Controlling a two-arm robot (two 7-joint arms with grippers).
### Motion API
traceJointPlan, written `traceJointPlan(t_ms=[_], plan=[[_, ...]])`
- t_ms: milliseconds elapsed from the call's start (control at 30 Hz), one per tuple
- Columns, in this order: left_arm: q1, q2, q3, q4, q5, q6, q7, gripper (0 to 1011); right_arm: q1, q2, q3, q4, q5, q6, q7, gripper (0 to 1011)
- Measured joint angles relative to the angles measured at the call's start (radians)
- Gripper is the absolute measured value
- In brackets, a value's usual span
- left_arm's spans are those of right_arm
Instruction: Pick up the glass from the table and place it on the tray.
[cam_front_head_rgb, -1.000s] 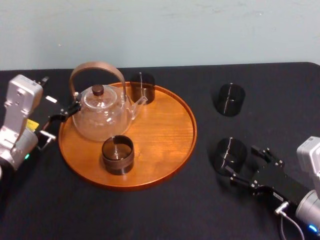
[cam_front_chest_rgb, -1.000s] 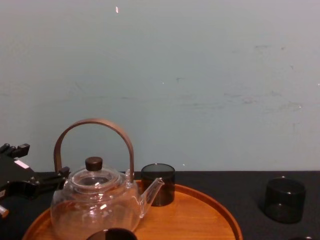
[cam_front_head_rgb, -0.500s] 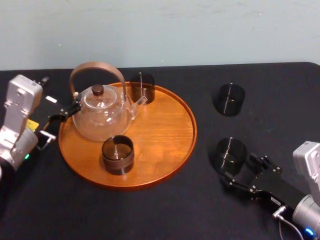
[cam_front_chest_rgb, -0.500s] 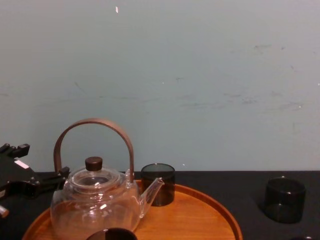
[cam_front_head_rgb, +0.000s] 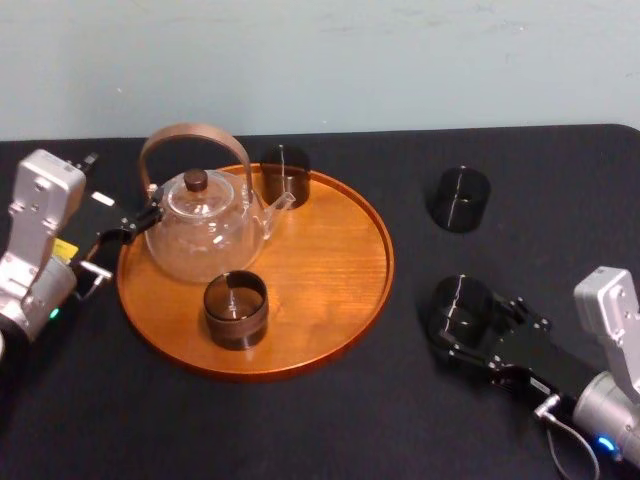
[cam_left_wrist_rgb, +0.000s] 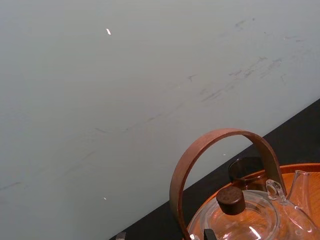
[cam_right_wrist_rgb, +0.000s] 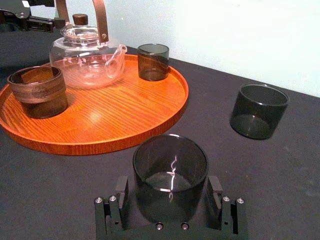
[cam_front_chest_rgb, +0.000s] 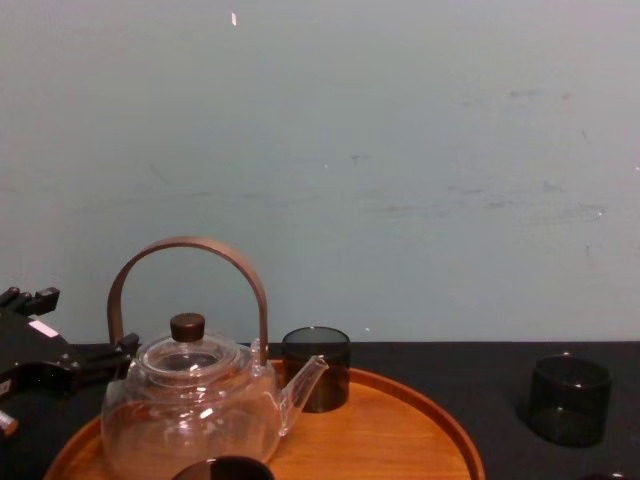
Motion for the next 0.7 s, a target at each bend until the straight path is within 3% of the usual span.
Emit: traceJointPlan(t_ms=[533,700], plan=[[0.000,0.000,0.000,0.000,0.000,0.000,0.000,1010,0.115,-0.044,-0.039,0.105,0.000,0.002,0.063,1002],[0.000,0.000,0.000,0.000,0.000,0.000,0.000,1010,0.120,-0.046,-0.041,0.113,0.004,0.004,0.070,1002]])
